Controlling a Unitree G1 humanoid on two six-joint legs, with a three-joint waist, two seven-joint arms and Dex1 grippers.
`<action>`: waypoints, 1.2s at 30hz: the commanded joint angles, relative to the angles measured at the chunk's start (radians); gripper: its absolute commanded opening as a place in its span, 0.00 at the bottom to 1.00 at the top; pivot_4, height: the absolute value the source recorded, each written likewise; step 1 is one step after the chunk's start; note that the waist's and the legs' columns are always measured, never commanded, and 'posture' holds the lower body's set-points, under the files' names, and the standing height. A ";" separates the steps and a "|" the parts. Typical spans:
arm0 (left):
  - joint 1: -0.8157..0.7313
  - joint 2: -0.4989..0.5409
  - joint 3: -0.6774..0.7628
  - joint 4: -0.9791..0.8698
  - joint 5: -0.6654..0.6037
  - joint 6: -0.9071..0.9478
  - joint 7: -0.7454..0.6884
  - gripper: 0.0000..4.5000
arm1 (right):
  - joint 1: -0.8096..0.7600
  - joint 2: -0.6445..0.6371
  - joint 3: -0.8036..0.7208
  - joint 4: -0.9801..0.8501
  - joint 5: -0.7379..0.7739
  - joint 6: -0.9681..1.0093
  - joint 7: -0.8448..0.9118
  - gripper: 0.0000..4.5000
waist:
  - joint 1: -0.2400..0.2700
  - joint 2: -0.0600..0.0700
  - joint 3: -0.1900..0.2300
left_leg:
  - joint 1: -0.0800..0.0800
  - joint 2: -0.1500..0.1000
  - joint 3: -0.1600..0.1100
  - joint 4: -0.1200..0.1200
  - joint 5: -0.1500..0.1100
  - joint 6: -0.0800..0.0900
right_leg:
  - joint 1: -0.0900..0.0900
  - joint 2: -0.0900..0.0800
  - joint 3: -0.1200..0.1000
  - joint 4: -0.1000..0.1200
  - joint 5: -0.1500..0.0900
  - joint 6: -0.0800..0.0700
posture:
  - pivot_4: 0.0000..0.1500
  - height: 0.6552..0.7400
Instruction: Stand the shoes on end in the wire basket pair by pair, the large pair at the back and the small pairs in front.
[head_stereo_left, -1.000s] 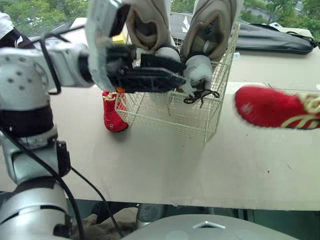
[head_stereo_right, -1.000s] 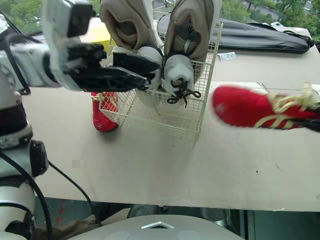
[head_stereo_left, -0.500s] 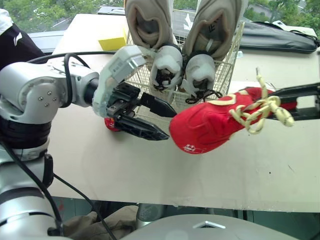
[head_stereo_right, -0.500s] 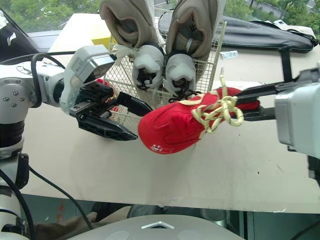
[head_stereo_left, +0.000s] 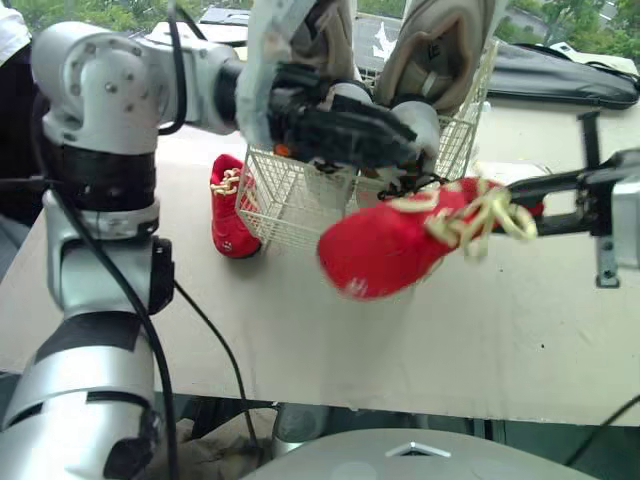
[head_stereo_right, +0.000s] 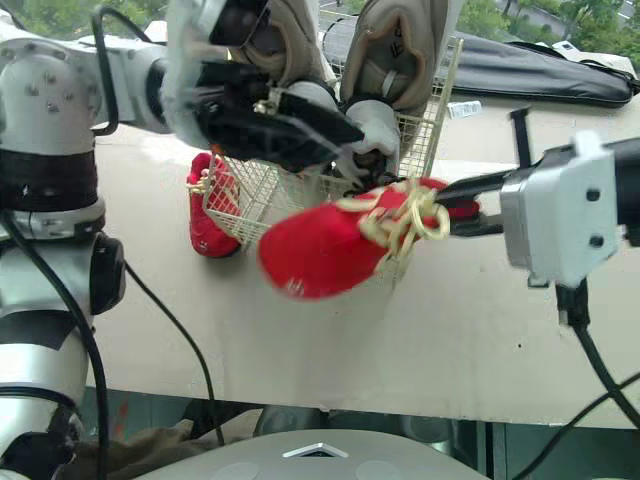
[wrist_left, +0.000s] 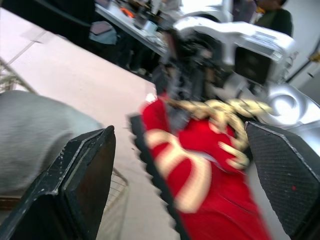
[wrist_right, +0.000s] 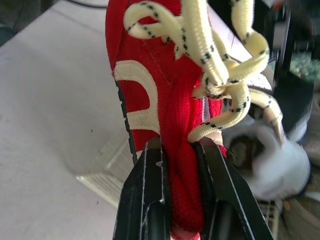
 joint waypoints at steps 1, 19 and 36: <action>-0.007 0.042 0.060 0.026 0.012 0.060 0.029 1.00 | -0.060 0.022 -0.020 0.011 0.024 0.014 -0.014 0.02 | -0.008 0.000 0.000 | 0.000 0.000 0.000 0.000 0.002 -0.003 | -0.001 0.000 0.000 0.001 0.000 0.000 | 1.00 1.00; 0.036 0.074 -0.063 -0.156 -0.013 0.160 -0.086 0.48 | -0.212 0.144 0.077 0.074 -0.113 -0.016 -0.018 0.00 | -0.003 0.001 0.001 | -0.001 0.000 0.000 0.001 0.002 -0.003 | -0.002 0.000 0.000 0.001 0.000 0.000 | 1.00 1.00; 0.113 -0.078 0.397 -0.157 -0.134 0.091 0.211 0.12 | -0.172 0.321 -0.103 0.154 -0.015 0.248 -0.334 1.00 | 0.001 0.000 0.001 | -0.001 0.000 -0.001 0.001 0.002 -0.004 | -0.002 -0.002 -0.001 0.001 0.000 0.000 | 1.00 1.00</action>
